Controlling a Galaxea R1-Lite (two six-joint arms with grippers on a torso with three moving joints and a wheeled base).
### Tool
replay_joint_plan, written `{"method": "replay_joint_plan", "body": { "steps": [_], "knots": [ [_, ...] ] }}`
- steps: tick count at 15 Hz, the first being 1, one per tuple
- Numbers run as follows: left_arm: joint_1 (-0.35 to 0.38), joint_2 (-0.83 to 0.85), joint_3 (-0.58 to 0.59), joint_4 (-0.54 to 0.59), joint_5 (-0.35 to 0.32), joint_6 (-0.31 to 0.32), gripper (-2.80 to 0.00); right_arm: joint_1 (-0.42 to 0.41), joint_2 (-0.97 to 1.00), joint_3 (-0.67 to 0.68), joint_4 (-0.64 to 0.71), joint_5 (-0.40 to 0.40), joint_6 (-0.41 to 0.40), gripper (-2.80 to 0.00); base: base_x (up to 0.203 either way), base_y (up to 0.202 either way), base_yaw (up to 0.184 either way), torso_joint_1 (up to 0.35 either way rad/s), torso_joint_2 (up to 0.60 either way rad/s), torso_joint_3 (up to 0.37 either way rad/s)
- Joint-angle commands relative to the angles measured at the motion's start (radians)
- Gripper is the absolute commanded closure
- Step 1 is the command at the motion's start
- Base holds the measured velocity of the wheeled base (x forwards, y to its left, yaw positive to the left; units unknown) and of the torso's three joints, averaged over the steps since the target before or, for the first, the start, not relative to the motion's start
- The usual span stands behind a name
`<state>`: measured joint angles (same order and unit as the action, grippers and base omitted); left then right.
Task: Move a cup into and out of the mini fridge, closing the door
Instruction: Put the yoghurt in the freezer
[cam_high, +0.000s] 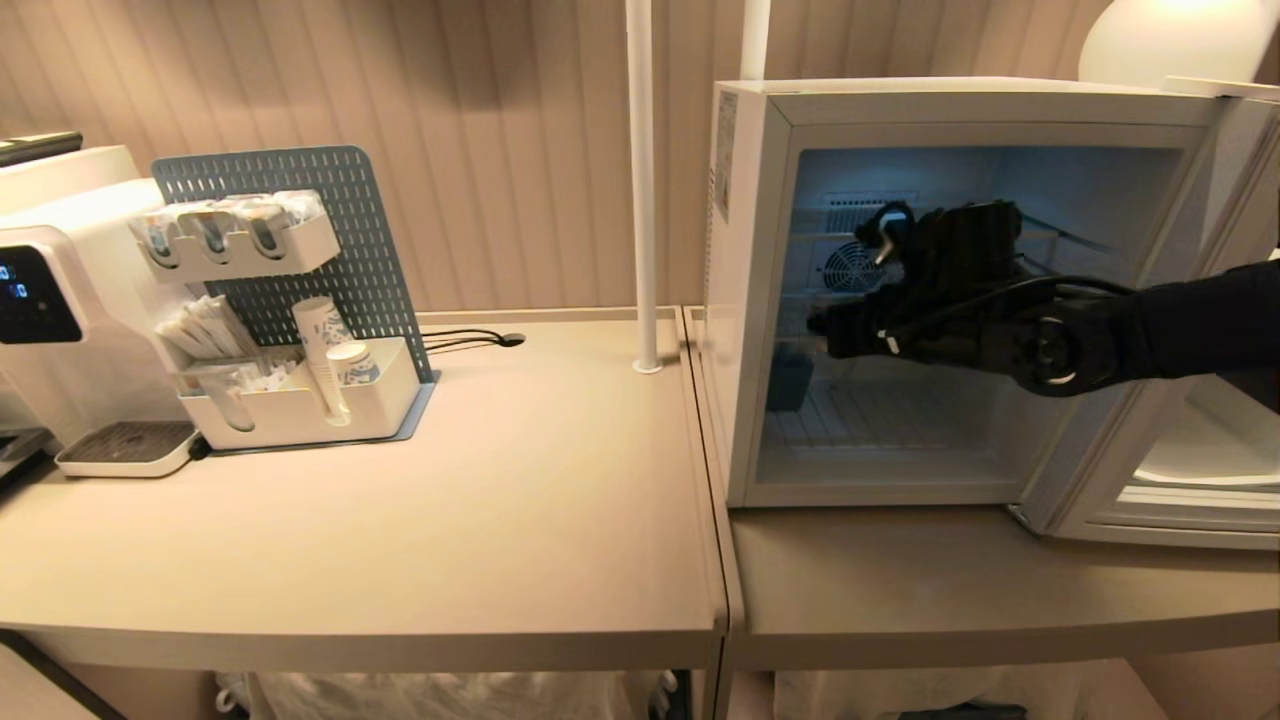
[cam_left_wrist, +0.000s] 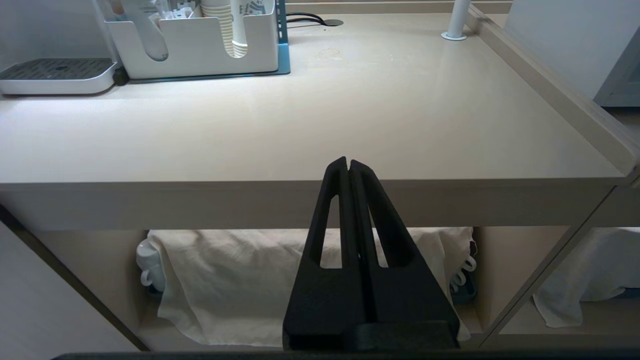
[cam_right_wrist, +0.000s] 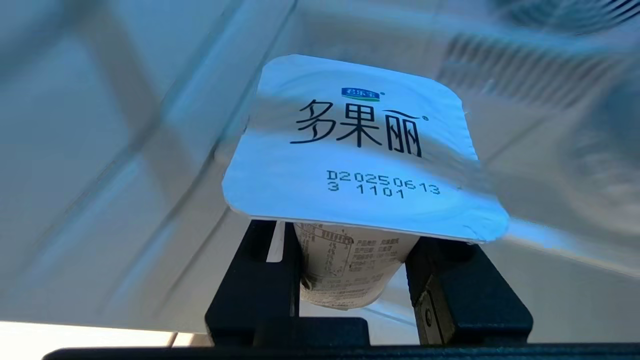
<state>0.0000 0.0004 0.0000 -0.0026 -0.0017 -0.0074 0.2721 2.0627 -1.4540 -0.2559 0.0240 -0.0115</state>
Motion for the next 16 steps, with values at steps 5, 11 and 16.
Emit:
{"method": "replay_joint_plan", "body": {
  "steps": [5,11,16],
  "knots": [
    [0.000,0.000,0.000,0.000,0.000,-0.002,0.00,0.004,-0.015,-0.043,0.016,0.005,0.005,0.00,0.000,0.000,0.000,0.000,0.00,0.000],
    [0.000,0.000,0.000,0.000,0.000,-0.002,0.00,0.002,0.149,-0.160,-0.002,-0.003,0.007,0.00,0.000,0.000,0.000,0.000,0.00,0.000],
    [0.000,0.000,0.000,0.000,0.000,0.000,0.00,0.002,0.206,-0.231,-0.001,-0.067,0.008,0.00,0.000,0.000,0.000,0.000,0.00,0.000]
  ]
}}
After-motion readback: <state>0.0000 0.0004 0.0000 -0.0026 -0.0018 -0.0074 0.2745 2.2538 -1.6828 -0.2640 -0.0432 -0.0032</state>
